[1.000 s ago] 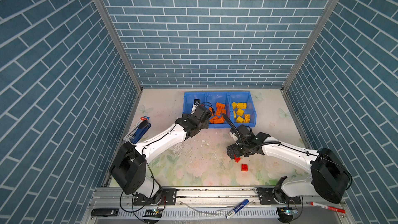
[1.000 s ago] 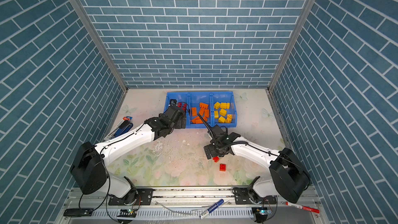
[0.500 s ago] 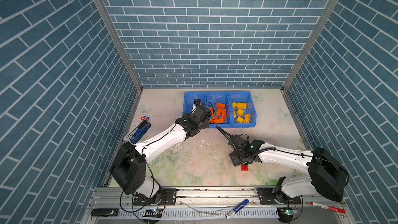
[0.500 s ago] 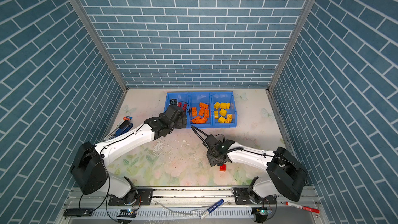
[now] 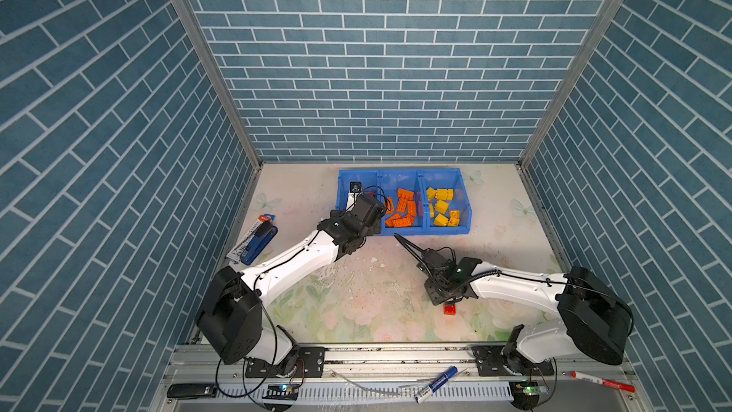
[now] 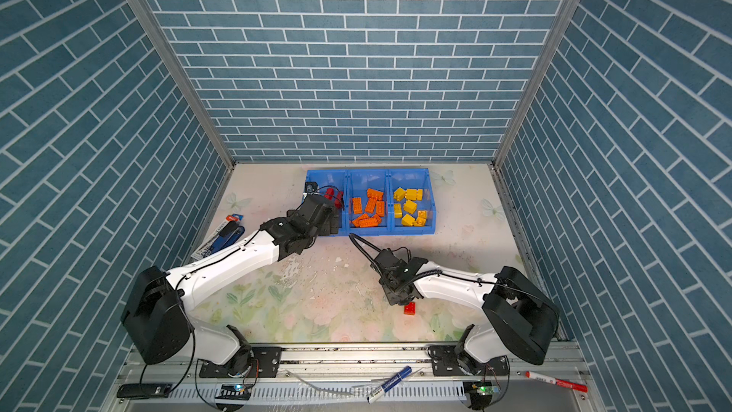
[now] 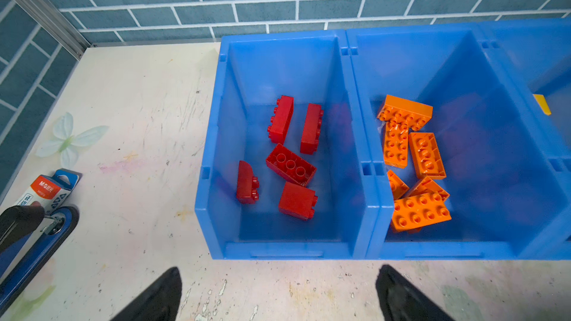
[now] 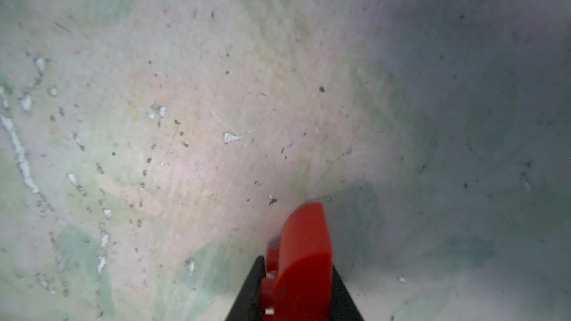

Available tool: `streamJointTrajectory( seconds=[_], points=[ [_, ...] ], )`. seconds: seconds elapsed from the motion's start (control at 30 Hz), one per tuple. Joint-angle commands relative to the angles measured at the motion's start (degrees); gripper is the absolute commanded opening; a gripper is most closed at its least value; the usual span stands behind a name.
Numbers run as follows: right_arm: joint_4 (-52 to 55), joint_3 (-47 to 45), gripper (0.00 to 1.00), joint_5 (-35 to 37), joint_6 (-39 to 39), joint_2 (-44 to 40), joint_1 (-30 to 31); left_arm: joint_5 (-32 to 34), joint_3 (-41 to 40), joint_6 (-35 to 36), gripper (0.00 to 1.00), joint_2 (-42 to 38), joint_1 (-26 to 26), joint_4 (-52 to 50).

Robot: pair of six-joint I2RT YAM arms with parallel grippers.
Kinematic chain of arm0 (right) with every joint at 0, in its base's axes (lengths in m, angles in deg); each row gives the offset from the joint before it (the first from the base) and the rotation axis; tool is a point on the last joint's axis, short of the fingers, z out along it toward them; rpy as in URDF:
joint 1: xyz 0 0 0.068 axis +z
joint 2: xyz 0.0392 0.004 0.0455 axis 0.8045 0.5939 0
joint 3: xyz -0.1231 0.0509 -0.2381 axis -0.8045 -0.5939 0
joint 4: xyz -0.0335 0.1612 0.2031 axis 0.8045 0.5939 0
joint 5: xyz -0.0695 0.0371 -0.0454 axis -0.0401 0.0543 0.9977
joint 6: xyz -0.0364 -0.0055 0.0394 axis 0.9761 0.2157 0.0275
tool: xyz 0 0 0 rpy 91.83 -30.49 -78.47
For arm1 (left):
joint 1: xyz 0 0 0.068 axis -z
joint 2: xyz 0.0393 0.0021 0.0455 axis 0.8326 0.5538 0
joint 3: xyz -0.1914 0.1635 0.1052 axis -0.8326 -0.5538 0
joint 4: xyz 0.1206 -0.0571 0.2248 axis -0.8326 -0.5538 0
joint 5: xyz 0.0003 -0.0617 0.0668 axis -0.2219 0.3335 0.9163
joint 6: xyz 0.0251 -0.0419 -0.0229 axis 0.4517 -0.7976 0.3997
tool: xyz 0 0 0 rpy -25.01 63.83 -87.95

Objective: Sort the legos into containers by color
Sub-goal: Pick up the lego from the bottom-center of the table, then place the lego in the container.

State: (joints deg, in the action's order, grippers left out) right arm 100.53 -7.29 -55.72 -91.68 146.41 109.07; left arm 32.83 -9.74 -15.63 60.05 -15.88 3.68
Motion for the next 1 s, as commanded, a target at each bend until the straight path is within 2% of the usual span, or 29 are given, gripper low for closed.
streamJointTrajectory(
  seconds=[0.0,0.27,0.43,0.6,0.97],
  points=[
    [-3.19,2.1,0.26,2.36,0.59,-1.59,0.22,1.33,-1.57,-1.93,0.99,-2.03,-0.84,-1.38],
    [-18.71,4.23,0.26,-0.3,4.72,-2.02,0.0,1.09,-4.7,-5.66,0.99,-5.17,-3.57,-1.28],
    [-29.71,7.79,0.26,-6.19,11.76,2.59,0.04,-0.31,-7.29,-9.48,0.99,-7.55,-6.85,-1.91],
    [-36.89,14.71,0.26,-10.3,15.36,9.52,-0.3,-2.5,-9.93,-14.0,0.99,-9.47,-11.7,-4.57],
    [-30.28,41.63,0.27,-9.84,16.19,28.63,-4.77,-0.23,-10.74,-14.73,0.99,-11.87,-12.8,-8.87]
  ],
)
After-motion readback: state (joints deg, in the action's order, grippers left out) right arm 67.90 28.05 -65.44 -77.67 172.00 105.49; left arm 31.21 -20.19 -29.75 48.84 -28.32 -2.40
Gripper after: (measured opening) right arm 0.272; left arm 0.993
